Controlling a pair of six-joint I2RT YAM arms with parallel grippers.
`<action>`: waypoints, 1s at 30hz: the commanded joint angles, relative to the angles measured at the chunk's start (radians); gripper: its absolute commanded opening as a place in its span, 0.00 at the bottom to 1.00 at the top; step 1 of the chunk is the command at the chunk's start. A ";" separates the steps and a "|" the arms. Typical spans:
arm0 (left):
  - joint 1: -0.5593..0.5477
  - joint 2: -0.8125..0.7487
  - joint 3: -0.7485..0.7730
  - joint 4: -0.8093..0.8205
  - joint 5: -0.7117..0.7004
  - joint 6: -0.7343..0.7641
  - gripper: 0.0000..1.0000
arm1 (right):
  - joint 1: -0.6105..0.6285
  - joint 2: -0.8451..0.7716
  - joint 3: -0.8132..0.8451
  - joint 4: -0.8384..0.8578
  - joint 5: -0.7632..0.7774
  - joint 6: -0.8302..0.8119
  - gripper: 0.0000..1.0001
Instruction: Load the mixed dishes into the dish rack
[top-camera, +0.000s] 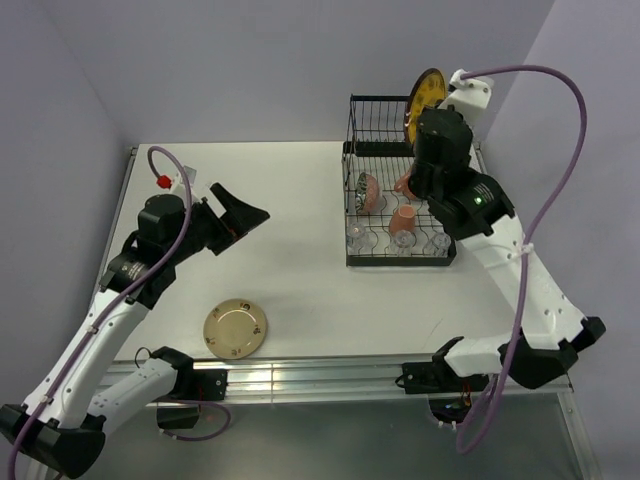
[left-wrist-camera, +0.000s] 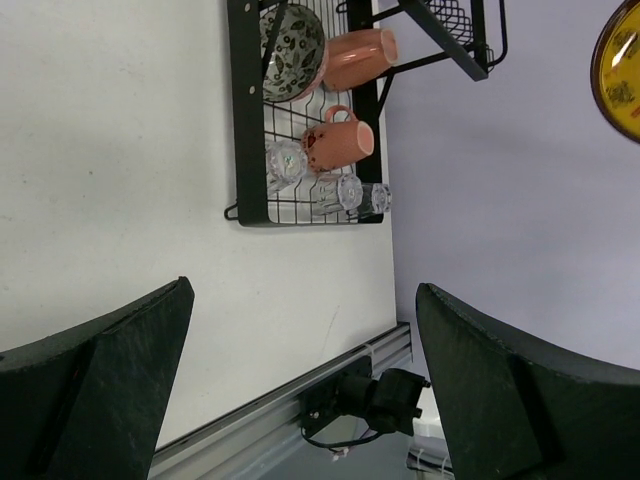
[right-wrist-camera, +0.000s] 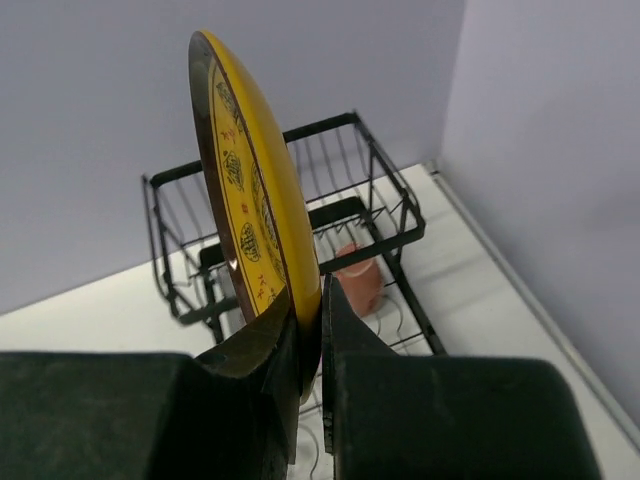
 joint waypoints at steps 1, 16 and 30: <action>0.000 0.011 -0.004 0.076 0.033 0.034 0.99 | -0.013 0.067 0.050 0.108 0.181 -0.072 0.00; 0.001 0.093 -0.080 0.174 0.092 0.060 0.99 | -0.237 0.201 0.038 0.234 -0.009 -0.184 0.00; 0.000 0.139 -0.106 0.211 0.118 0.068 0.98 | -0.313 0.304 0.006 0.363 -0.068 -0.270 0.00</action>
